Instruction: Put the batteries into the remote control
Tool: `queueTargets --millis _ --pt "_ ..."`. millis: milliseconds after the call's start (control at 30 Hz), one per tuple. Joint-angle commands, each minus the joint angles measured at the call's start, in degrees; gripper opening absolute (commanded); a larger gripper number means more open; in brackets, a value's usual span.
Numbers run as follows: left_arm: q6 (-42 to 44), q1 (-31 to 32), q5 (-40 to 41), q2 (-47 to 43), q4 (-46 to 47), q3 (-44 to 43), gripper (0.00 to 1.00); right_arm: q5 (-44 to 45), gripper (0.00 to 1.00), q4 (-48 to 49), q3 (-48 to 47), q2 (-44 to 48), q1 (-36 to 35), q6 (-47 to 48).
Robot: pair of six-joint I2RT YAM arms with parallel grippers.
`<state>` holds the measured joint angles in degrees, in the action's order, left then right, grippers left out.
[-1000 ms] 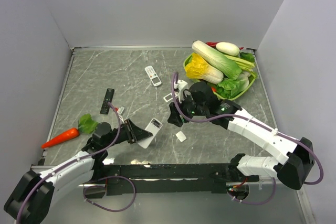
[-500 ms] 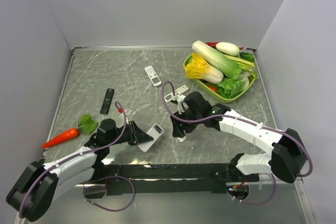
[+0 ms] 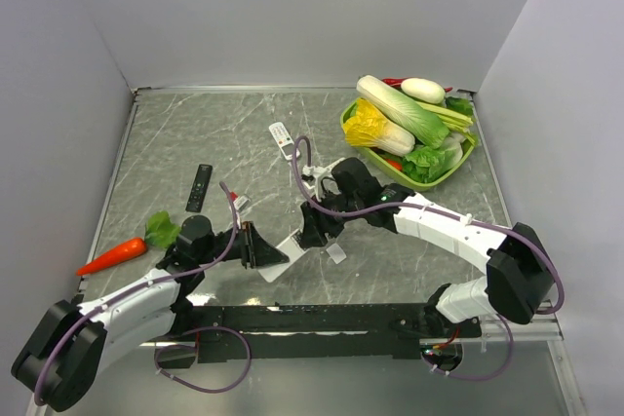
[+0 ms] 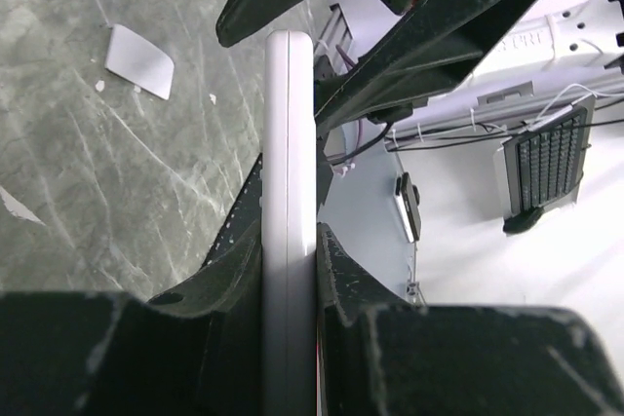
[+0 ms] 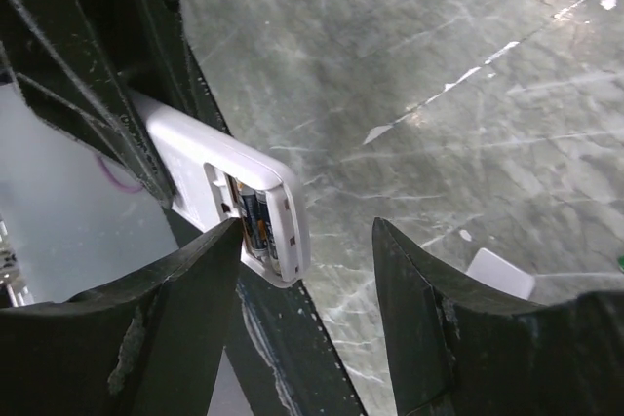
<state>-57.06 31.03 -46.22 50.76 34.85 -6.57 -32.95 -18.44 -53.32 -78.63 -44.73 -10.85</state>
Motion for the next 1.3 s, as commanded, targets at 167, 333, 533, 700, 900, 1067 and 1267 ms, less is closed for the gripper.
queueTargets --millis 167,333,533,700,900,1067,1267 --pt "0.98 0.00 -3.09 -1.54 4.97 -1.96 0.02 -10.29 0.28 8.06 1.11 -0.38 1.05 -1.98" --pt "2.91 0.00 0.85 -2.86 0.05 -2.66 0.11 -10.21 0.05 9.03 3.04 0.32 2.19 -3.21" --pt "8.71 0.00 11.29 -6.20 -15.76 -5.73 0.60 -7.84 0.00 9.73 5.06 0.50 3.25 -6.02" --pt "12.05 0.00 23.43 -10.07 -32.52 -10.74 0.94 -4.85 0.00 11.67 6.56 -0.73 3.25 -10.15" --pt "15.22 0.00 38.38 -13.05 -48.71 -20.75 0.99 -0.38 0.00 15.27 7.97 -5.38 3.16 -19.46" --pt "17.33 0.00 41.56 -15.17 -53.92 -24.28 0.99 1.74 0.00 19.58 9.46 -10.12 2.63 -28.51" --pt "19.61 0.00 43.40 -16.75 -56.91 -27.62 1.00 5.97 0.00 16.24 7.88 -13.56 0.00 -31.07"
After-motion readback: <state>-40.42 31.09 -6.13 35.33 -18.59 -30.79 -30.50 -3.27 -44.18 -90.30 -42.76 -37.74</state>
